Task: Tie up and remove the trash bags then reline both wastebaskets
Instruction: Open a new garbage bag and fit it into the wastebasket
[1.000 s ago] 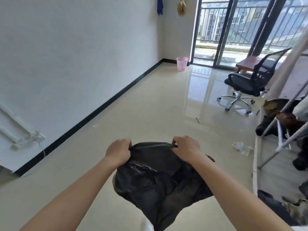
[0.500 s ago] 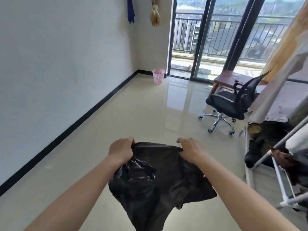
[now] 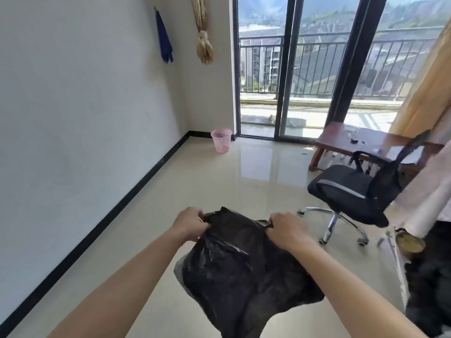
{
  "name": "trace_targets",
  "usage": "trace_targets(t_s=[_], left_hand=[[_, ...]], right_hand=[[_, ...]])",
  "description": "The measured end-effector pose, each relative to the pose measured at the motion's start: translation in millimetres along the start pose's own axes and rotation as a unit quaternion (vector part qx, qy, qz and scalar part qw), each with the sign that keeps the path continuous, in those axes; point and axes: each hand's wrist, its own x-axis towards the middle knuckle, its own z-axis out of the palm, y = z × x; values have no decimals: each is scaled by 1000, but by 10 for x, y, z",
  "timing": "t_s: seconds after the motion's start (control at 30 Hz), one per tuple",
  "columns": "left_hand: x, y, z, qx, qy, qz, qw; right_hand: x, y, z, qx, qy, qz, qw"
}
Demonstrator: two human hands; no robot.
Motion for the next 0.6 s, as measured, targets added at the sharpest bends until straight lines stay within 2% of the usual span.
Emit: trace_targets(t_s=[0.17,0.23,0.3,0.37,0.47,0.6], left_hand=[[1207,426,-537,-153,-5,-19,988],[1779,447,-685,-149,13,-17,989],[2389,436,-784,-60,41,-4,997],[3016,442,-886,83,64,4,995],[3967,498,-1108,256,92,29,962],[5226,750,-1523,377,88,50,921]], right_hand=[[1547,-300,-472,8,-2,-45,999],[2154,-402,-499,-2,-4,-77,997],[2787,-469,-487,-13,-11,-103,995],[3468,-540,-496,-22,-16,-123,992],[4494,-674,-582,-52,-35,-154,986],[5759,-760,-880,-98,-52,-148,983]])
